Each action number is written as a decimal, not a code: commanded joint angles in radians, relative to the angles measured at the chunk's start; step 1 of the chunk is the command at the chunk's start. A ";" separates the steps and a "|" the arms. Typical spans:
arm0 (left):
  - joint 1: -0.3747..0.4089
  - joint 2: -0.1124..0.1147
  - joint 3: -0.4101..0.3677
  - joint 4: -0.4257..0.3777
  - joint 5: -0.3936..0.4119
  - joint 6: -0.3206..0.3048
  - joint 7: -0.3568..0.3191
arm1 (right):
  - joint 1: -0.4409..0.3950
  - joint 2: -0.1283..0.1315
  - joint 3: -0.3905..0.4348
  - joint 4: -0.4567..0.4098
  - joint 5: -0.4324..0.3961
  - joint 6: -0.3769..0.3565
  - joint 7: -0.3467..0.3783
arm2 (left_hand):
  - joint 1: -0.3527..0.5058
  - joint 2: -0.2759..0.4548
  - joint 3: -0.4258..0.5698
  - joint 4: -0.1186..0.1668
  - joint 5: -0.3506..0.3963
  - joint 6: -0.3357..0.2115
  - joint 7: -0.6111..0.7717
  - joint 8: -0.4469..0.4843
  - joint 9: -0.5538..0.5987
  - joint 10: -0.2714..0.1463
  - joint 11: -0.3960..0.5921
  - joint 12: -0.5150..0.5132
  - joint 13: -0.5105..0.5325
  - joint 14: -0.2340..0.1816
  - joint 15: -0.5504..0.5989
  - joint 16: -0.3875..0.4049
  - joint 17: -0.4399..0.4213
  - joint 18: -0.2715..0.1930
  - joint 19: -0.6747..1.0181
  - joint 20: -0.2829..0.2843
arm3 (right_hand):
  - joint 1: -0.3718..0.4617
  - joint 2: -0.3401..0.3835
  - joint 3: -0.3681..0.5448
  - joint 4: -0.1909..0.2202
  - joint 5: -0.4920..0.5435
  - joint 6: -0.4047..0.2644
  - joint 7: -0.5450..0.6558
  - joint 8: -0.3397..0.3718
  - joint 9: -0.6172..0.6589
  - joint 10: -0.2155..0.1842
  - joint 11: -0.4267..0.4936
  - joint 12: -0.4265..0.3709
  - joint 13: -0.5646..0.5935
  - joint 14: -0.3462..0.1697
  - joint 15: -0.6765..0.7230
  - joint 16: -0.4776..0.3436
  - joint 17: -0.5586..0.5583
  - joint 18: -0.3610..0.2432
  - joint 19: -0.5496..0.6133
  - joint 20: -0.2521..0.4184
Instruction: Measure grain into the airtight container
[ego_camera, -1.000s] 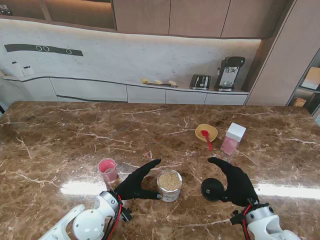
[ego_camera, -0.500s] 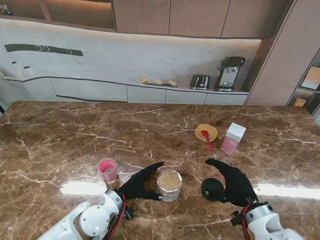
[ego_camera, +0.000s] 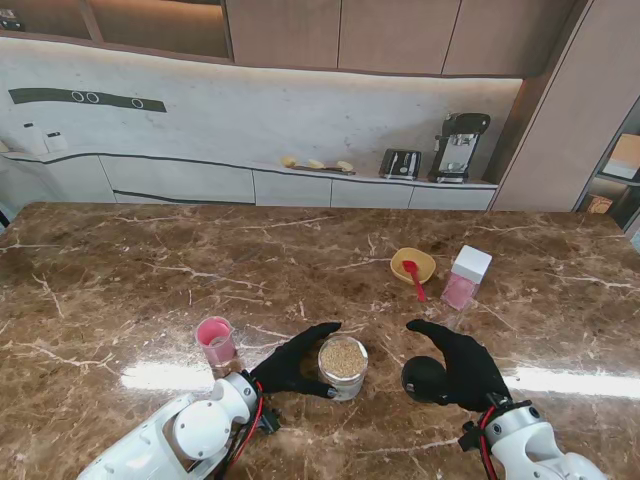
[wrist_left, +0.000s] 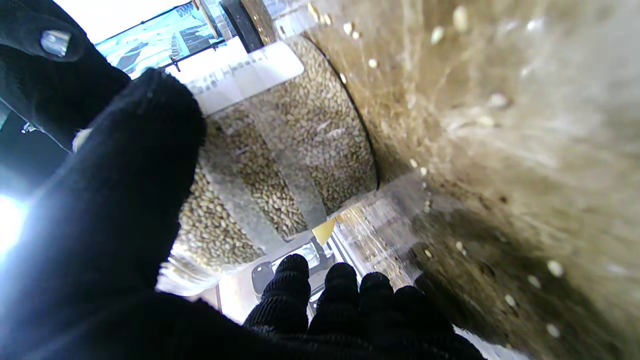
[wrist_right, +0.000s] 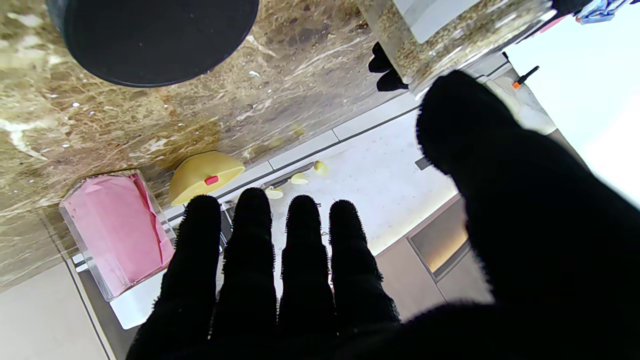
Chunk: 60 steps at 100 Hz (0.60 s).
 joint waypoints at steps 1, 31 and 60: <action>0.006 -0.005 0.015 0.031 -0.006 0.008 -0.021 | -0.005 0.002 -0.001 0.002 0.000 0.011 0.020 | -0.003 -0.020 0.010 -0.006 -0.036 -0.051 0.007 0.021 -0.031 -0.020 -0.033 0.018 -0.004 0.101 -0.026 -0.027 0.040 0.103 0.037 0.050 | -0.026 0.006 -0.014 0.024 0.008 0.000 0.004 -0.008 0.006 -0.007 0.012 0.013 0.014 -0.002 0.005 0.006 -0.010 0.002 0.019 -0.020; -0.025 -0.014 0.055 0.059 -0.035 0.004 -0.037 | -0.001 0.004 -0.003 0.002 -0.002 0.023 0.029 | -0.004 -0.011 -0.010 -0.004 -0.038 -0.062 -0.008 0.023 -0.035 0.001 -0.051 0.000 -0.012 0.142 -0.048 -0.101 0.047 0.147 -0.039 -0.019 | -0.026 0.008 -0.015 0.024 0.012 -0.003 0.006 -0.008 0.009 -0.009 0.014 0.015 0.014 -0.002 0.005 0.007 -0.011 0.002 0.020 -0.021; -0.038 -0.034 0.081 0.086 -0.046 0.023 -0.008 | -0.002 0.012 -0.005 -0.005 -0.031 0.053 0.061 | 0.009 0.025 -0.061 0.009 -0.041 -0.130 0.028 0.084 -0.041 0.008 -0.060 -0.060 -0.024 0.187 -0.058 -0.180 0.035 0.240 -0.038 -0.057 | -0.030 0.014 -0.022 0.023 0.014 -0.004 0.007 -0.009 0.004 -0.011 0.000 0.005 -0.007 -0.002 -0.012 -0.004 -0.027 0.001 0.007 -0.028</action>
